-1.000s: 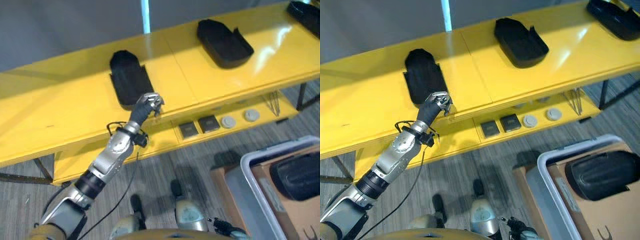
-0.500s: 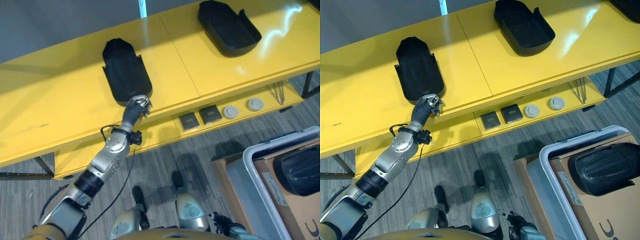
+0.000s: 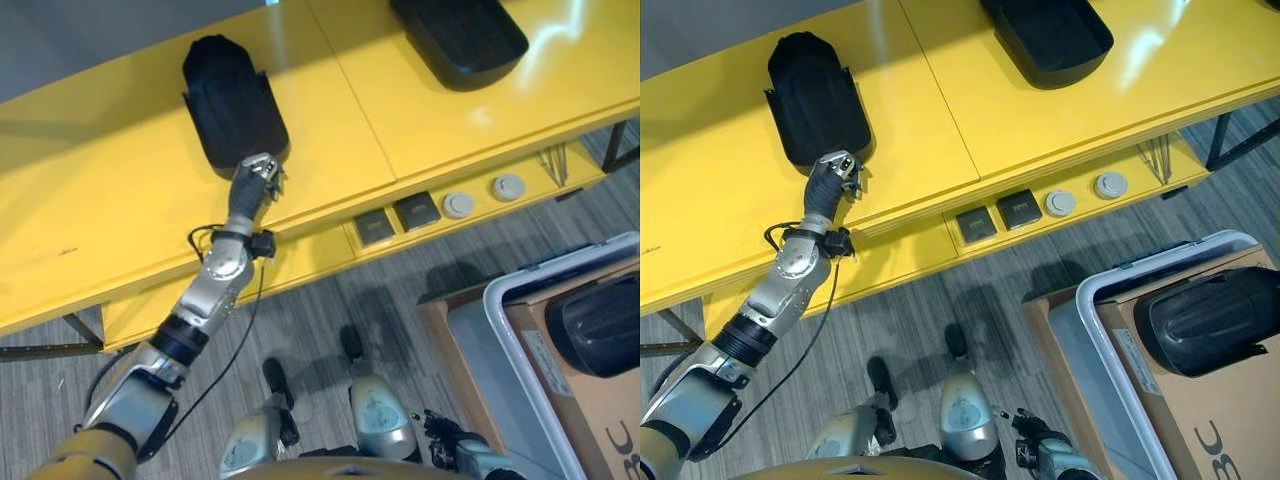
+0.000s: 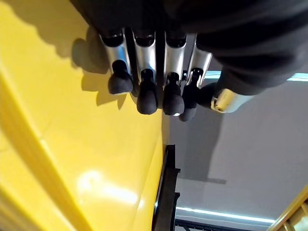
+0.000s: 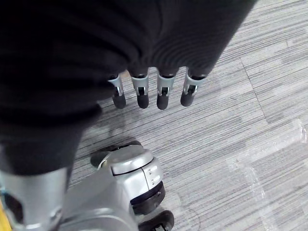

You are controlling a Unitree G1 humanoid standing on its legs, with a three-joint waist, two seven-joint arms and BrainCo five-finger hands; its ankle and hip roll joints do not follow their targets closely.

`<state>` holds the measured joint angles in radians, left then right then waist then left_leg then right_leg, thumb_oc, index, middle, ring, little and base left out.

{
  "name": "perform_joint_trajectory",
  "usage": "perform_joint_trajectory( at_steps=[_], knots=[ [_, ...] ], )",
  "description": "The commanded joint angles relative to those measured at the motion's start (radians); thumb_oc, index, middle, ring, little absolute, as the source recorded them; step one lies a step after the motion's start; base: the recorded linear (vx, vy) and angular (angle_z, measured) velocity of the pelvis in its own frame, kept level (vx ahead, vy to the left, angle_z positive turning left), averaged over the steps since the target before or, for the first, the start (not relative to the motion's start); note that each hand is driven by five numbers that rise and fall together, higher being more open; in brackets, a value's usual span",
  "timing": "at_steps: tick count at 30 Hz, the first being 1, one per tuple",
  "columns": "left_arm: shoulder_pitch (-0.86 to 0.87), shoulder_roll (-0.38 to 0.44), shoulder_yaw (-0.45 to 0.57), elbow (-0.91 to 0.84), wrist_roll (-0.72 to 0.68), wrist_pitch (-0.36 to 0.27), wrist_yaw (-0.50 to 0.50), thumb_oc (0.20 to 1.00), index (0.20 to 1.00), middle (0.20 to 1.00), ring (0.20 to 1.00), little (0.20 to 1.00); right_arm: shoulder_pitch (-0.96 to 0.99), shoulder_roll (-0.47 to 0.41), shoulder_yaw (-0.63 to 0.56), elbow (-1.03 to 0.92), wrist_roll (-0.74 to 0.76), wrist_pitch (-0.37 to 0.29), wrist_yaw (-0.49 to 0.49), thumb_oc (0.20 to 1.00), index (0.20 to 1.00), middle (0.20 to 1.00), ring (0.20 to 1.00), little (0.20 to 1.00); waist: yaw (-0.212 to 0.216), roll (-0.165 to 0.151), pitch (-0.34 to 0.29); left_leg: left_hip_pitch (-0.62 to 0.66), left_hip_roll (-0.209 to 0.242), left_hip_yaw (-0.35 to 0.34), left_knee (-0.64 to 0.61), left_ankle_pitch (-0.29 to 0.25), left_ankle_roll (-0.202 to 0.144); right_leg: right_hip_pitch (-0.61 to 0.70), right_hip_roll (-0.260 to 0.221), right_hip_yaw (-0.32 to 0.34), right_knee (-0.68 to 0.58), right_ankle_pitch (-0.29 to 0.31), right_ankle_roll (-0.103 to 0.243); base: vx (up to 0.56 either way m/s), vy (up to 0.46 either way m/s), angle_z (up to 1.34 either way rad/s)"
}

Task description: Move parts from the plastic box to the shelf.

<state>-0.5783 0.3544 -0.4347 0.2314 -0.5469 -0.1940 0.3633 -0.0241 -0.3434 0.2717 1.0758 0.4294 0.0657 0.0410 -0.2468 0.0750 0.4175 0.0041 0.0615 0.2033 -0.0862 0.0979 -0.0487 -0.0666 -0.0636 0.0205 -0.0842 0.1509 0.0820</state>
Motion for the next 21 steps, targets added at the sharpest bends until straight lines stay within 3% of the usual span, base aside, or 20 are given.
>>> perform_joint_trajectory(
  at_steps=[1,4,5,7,9,10,11,16,21],
  knots=[
    [-0.056,0.018,0.023,0.041,-0.004,-0.043,-0.012,0.2,0.2,0.2,0.2,0.2,0.014,0.014,0.037,0.009,0.028,0.0,-0.01,1.0,1.0,1.0,1.0,1.0,0.0,-0.035,-0.008,0.026,0.0,0.002,-0.001,-0.105,0.012,0.017,0.018,0.004,0.031,-0.113,-0.01,0.0,0.0,0.0],
    [-0.031,0.019,0.028,0.004,0.013,-0.05,-0.017,0.2,0.2,0.2,0.2,0.2,0.019,0.015,0.027,0.018,0.027,-0.004,-0.009,1.0,1.0,1.0,1.0,1.0,0.007,-0.033,-0.018,0.035,-0.002,0.0,-0.001,-0.108,0.011,0.029,0.017,-0.003,0.028,-0.116,-0.01,0.0,0.0,0.0],
    [0.004,0.025,0.033,-0.04,0.041,-0.068,0.0,0.398,0.398,0.398,0.398,0.398,0.026,0.019,0.017,0.03,0.024,-0.014,-0.005,1.0,1.0,1.0,1.0,1.0,0.017,-0.032,-0.03,0.044,-0.003,-0.002,-0.001,-0.11,0.011,0.045,0.015,-0.013,0.022,-0.117,-0.01,0.0,0.0,0.0],
    [0.044,0.028,0.042,-0.088,0.086,-0.087,0.012,0.498,0.498,0.498,0.498,0.498,0.033,0.024,0.008,0.042,0.022,-0.024,-0.003,1.0,1.0,1.0,1.0,1.0,0.03,-0.03,-0.044,0.053,-0.004,-0.006,-0.001,-0.113,0.01,0.062,0.013,-0.022,0.016,-0.121,-0.01,0.0,0.0,0.0],
    [0.096,0.027,0.052,-0.137,0.147,-0.158,0.036,0.57,0.57,0.57,0.57,0.57,0.043,0.029,-0.001,0.049,0.021,-0.034,-0.002,1.0,1.0,1.0,1.0,1.0,0.045,-0.03,-0.062,0.062,-0.006,-0.009,-0.001,-0.118,0.01,0.08,0.009,-0.036,0.012,-0.125,-0.009,-0.01,0.006,0.06],
    [0.123,0.028,0.06,-0.162,0.183,-0.177,0.031,0.787,0.787,0.787,0.787,0.787,0.047,0.03,-0.007,0.055,0.017,-0.038,0.002,1.0,1.0,1.0,1.0,1.0,0.053,-0.03,-0.072,0.067,-0.007,-0.011,-0.001,-0.12,0.01,0.089,0.007,-0.043,0.011,-0.129,-0.009,-0.02,0.007,0.14],
    [0.181,0.035,0.067,-0.208,0.311,-0.215,0.092,1.0,1.0,1.0,1.0,1.0,0.052,0.035,-0.014,0.059,0.019,-0.036,-0.002,1.0,1.0,1.0,1.0,1.0,0.073,-0.031,-0.094,0.075,-0.007,-0.016,-0.001,-0.122,0.01,0.107,0.005,-0.057,0.011,-0.134,-0.011,-0.03,0.005,0.16],
    [0.331,0.094,0.084,-0.198,0.471,-0.258,0.183,1.0,1.0,1.0,1.0,1.0,0.056,0.053,-0.02,0.081,0.033,-0.047,-0.015,1.0,1.0,1.0,1.0,1.0,0.135,-0.041,-0.165,0.101,-0.01,-0.029,-0.001,-0.13,0.012,0.164,-0.003,-0.107,0.006,-0.145,-0.015,-0.04,0.005,0.21],
    [0.467,0.144,0.081,-0.073,0.512,-0.199,0.253,1.0,1.0,1.0,1.0,1.0,0.021,0.048,-0.027,0.102,0.066,-0.037,-0.017,1.0,1.0,1.0,1.0,1.0,0.189,-0.056,-0.199,0.133,-0.009,-0.048,0.002,-0.137,0.014,0.215,-0.001,-0.137,0.003,-0.158,-0.02,-0.03,0.019,0.2]
  ],
)
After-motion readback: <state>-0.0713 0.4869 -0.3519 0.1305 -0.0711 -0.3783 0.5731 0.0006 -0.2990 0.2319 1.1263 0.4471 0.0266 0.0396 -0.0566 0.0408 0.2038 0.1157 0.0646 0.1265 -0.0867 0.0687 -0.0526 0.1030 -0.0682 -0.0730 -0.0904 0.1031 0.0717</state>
